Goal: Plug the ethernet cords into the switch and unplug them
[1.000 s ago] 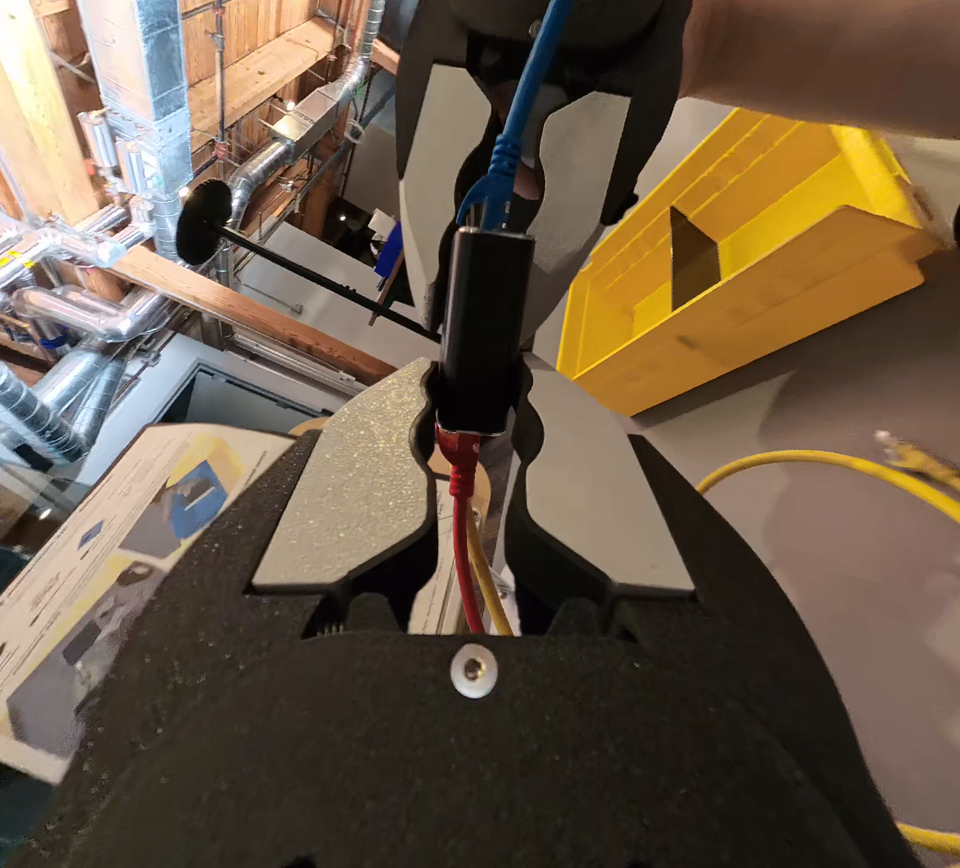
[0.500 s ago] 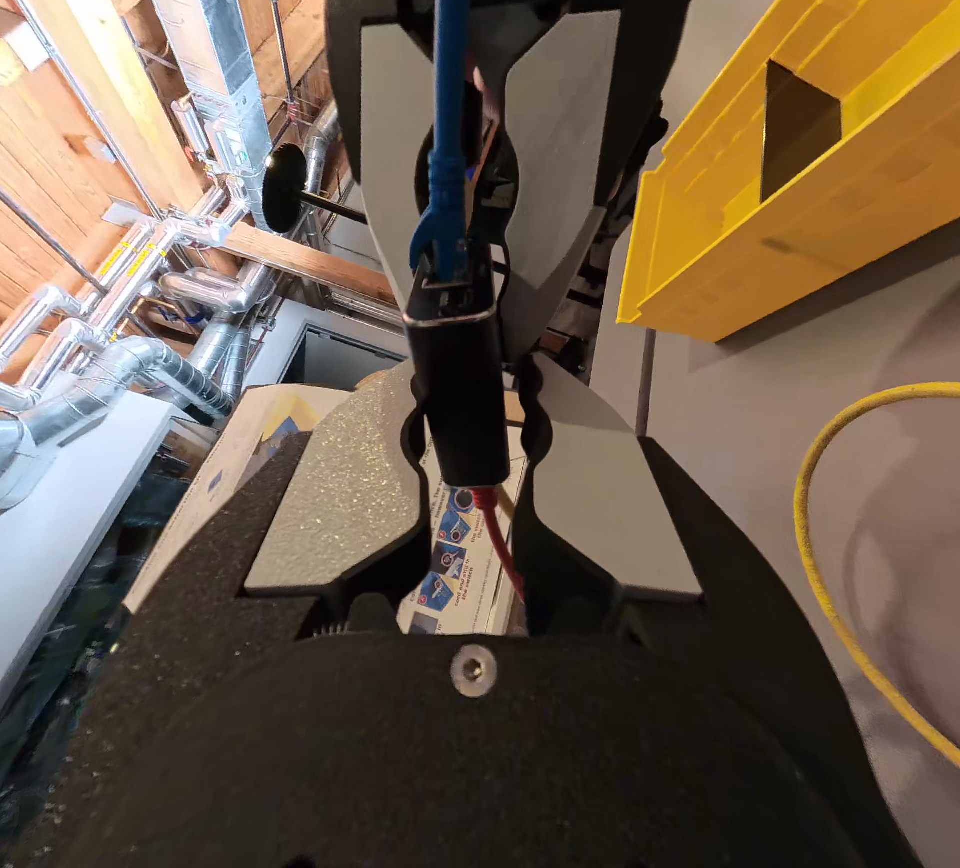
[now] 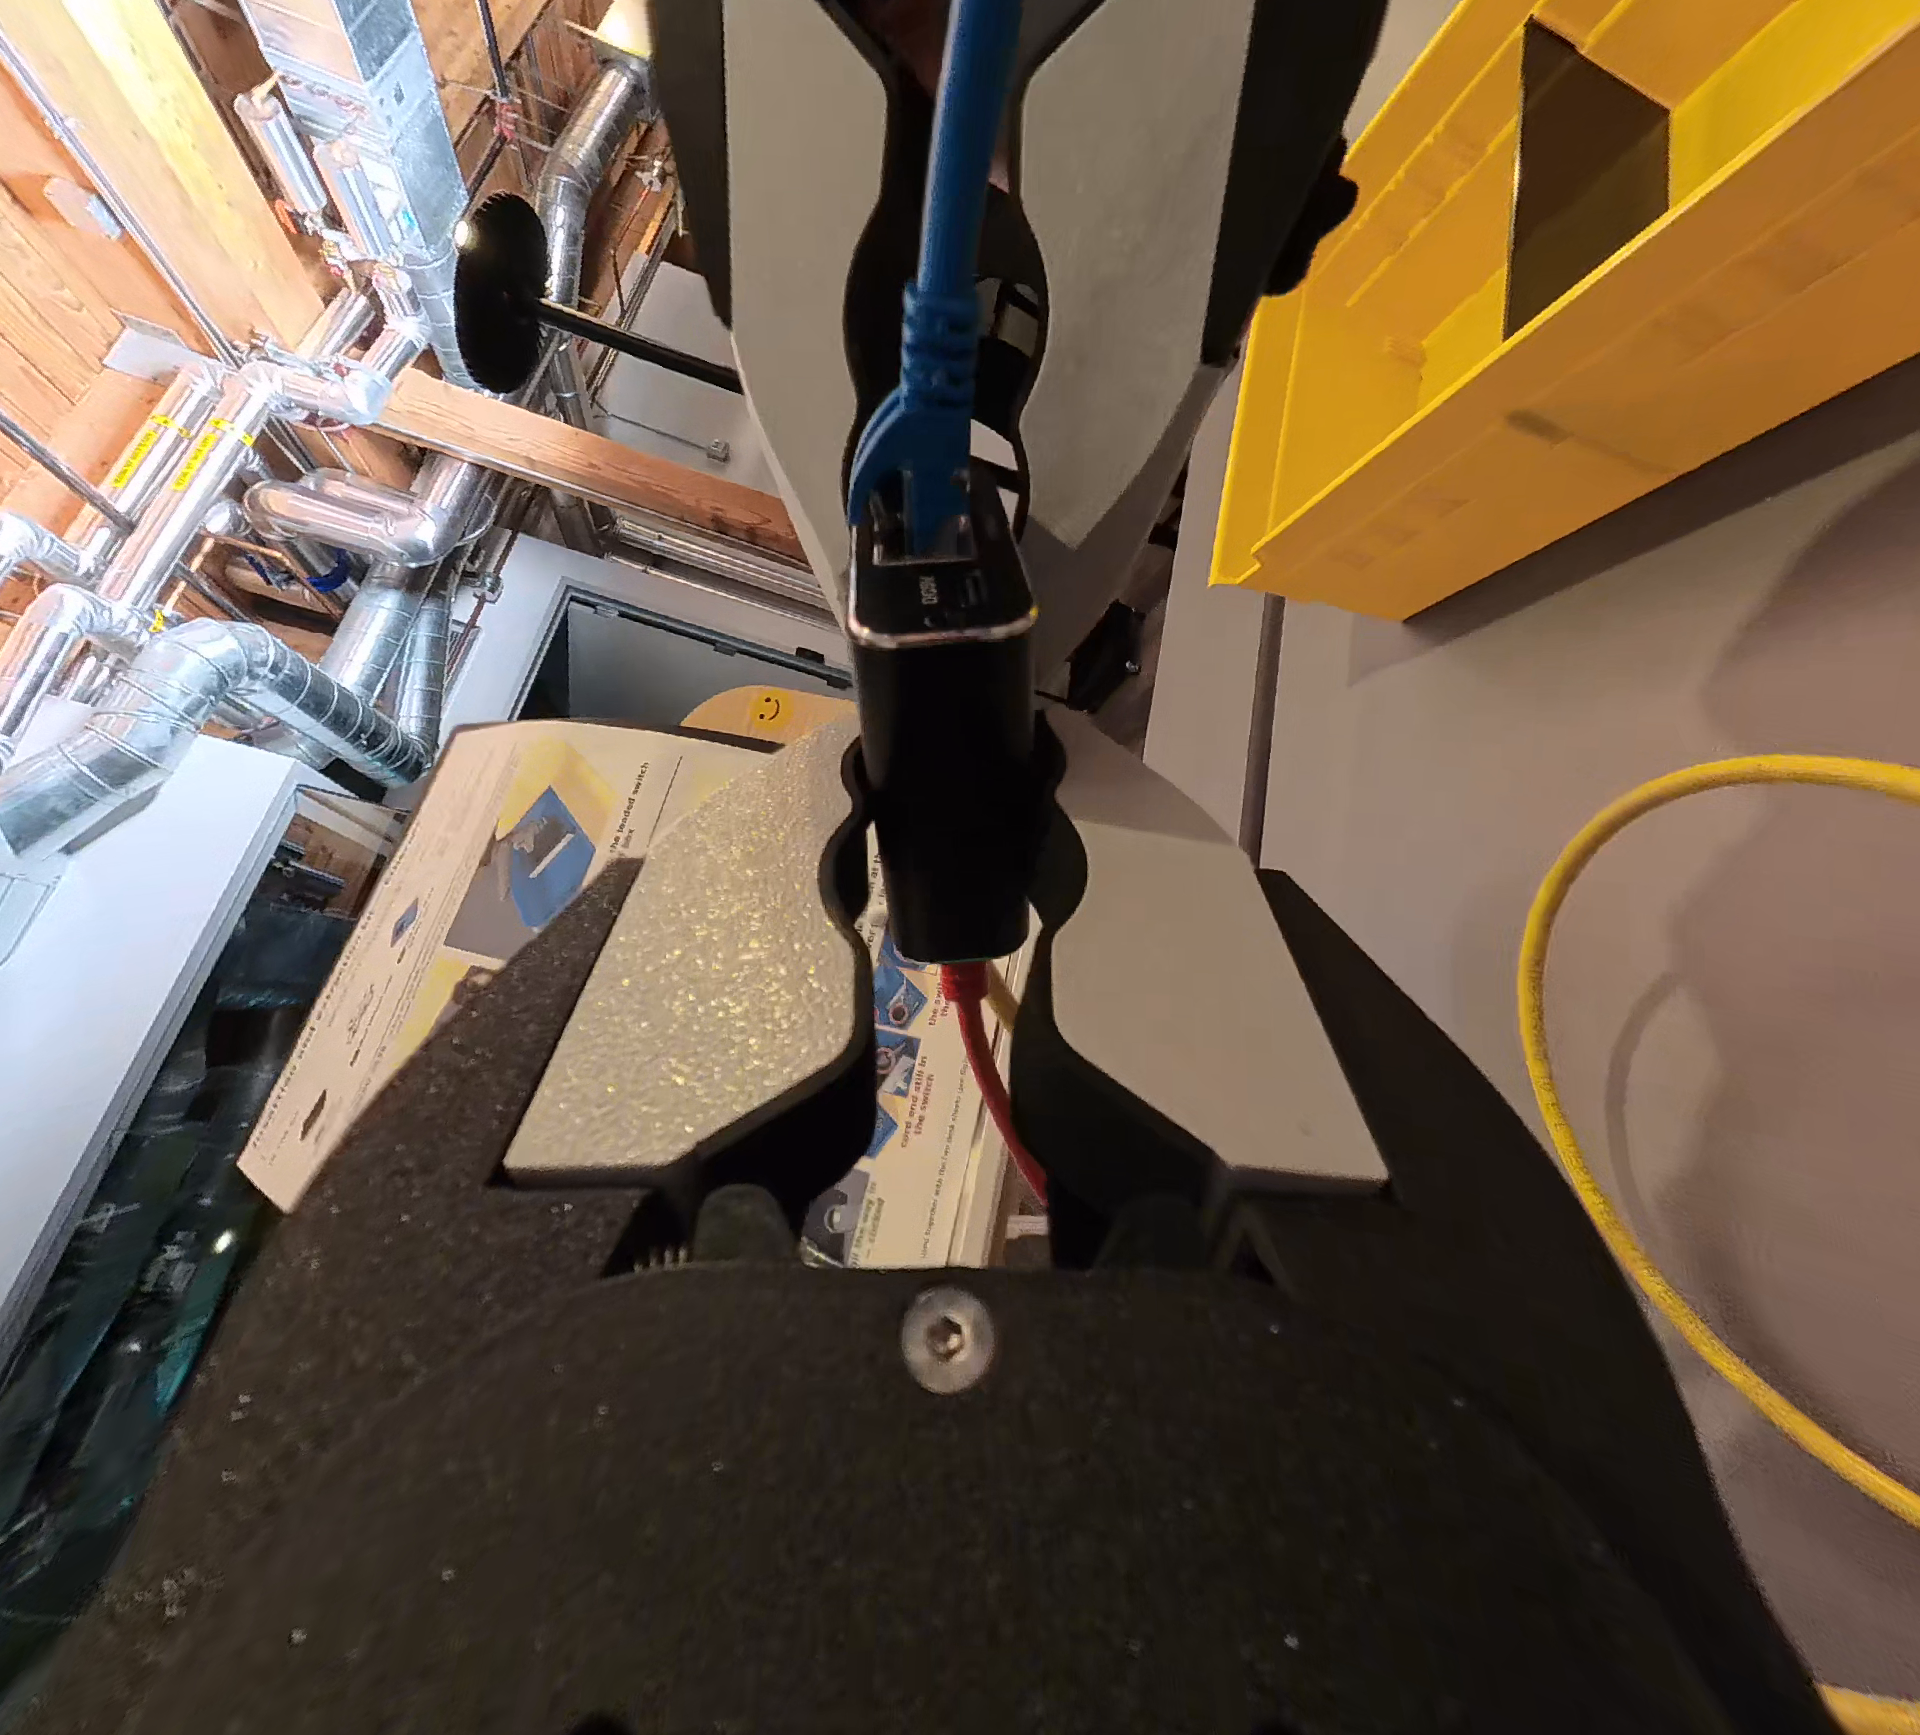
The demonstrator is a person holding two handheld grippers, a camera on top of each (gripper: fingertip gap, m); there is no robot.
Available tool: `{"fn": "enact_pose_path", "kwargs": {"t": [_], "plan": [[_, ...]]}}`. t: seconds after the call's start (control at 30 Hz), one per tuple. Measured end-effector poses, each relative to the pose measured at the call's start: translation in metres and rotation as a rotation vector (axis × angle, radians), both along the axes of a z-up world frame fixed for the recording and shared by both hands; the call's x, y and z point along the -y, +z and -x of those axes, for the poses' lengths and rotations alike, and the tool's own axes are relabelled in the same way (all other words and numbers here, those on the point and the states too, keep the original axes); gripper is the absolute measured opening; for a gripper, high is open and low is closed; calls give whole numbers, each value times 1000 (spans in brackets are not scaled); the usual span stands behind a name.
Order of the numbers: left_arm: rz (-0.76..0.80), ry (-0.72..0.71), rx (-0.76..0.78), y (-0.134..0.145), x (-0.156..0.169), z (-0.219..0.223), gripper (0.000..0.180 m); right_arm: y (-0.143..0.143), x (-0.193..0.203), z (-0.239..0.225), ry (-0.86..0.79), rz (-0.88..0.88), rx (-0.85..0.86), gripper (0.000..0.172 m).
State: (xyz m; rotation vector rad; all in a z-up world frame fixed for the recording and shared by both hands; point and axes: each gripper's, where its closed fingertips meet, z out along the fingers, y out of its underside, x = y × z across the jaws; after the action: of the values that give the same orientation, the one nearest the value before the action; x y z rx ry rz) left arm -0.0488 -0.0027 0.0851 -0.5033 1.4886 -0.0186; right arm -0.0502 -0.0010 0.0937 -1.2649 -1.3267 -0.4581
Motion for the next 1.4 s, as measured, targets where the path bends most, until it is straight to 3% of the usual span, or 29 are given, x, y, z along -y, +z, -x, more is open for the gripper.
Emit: {"fn": "enact_pose_path", "kwargs": {"t": [0.63, 0.83, 1.03, 1.13, 1.27, 1.4], "plan": [[-113, 132, -42, -6, -15, -1, 25, -11, -12, -3, 7, 30, -32, 28], [-51, 105, -35, -7, -13, -3, 25, -11, -10, -3, 52, 57, -89, 27], [-58, 138, -51, -7, -19, -2, 25, -12, -14, -10, -3, 42, -60, 26], [-51, 181, -45, -3, -28, 4, 25, -1, -9, -18, -49, -17, -47, 28], [-33, 197, -46, 1, -36, 10, 25, 29, 16, 2, 39, -157, -71, 28], [-4, 177, -44, 2, -34, 12, 24, 23, 22, 10, 32, -177, 52, 26]]}}
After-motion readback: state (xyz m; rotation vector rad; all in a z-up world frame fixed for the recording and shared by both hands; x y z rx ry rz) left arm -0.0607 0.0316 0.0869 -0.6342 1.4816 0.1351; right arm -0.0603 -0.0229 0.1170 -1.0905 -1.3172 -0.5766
